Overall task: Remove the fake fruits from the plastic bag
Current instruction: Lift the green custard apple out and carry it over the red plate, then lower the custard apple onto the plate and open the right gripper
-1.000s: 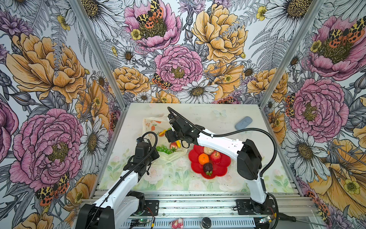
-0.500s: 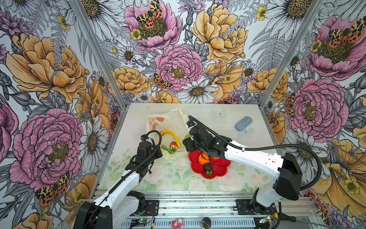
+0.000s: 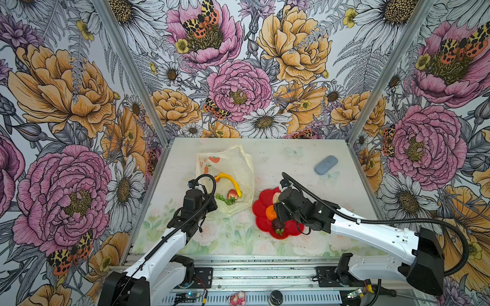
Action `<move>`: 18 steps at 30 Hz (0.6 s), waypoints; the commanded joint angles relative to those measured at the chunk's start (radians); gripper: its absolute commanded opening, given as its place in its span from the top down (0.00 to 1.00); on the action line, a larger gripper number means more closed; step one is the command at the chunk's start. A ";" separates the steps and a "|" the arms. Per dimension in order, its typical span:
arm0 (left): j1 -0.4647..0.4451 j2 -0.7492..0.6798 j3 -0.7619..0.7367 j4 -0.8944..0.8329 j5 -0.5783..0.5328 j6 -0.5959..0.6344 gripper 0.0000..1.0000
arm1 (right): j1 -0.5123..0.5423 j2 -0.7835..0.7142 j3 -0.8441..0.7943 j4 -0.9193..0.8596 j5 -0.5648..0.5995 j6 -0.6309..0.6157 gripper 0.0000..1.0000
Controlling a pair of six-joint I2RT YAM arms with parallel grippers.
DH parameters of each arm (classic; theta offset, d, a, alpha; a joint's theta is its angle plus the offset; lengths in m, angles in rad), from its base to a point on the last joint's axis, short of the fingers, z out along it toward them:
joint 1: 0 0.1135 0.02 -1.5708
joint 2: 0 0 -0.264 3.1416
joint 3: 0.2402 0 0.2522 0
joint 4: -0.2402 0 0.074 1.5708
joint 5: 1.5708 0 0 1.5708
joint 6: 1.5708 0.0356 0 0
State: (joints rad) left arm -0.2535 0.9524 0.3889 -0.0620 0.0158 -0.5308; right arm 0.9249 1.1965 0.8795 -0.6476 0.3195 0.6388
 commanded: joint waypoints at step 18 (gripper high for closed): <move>-0.018 0.002 -0.005 0.035 -0.025 0.020 1.00 | 0.012 0.006 -0.200 0.058 0.049 0.231 0.36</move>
State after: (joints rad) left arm -0.2646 0.9535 0.3889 -0.0612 0.0143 -0.5308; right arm 0.9302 1.1999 0.6846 -0.6323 0.3447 0.8349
